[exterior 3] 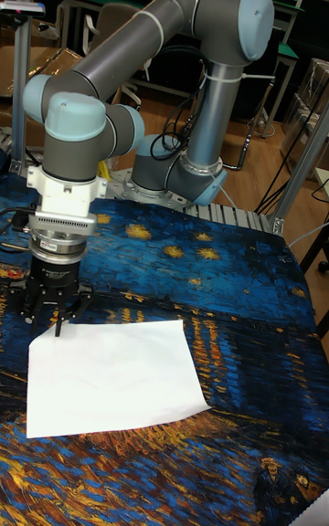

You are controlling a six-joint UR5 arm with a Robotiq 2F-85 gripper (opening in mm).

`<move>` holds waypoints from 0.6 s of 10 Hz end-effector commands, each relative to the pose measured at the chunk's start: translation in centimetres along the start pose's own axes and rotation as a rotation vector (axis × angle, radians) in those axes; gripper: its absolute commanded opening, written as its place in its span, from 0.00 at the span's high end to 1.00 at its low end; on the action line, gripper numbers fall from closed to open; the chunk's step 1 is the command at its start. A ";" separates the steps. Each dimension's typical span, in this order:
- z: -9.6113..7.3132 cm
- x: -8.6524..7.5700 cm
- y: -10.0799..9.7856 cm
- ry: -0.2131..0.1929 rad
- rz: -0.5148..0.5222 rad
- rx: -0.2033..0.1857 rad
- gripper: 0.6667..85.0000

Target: Flip over and spread out the paper that is laid flat on the table

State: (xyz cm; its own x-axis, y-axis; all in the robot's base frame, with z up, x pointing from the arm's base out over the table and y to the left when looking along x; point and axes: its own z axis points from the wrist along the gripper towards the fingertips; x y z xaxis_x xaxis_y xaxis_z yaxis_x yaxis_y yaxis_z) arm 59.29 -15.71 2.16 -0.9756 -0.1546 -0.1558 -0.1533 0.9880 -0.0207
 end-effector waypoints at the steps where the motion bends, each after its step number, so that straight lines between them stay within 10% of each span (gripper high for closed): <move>1: 0.7 -0.1 0.1 -0.015 0.014 -0.007 0.54; 6: 1.2 0.8 -0.1 -0.004 0.015 -0.004 0.54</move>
State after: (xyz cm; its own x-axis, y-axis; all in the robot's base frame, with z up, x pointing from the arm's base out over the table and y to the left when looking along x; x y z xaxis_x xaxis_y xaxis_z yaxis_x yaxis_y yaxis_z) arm 58.95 -15.74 1.11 -0.9758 -0.1505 -0.1584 -0.1493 0.9886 -0.0194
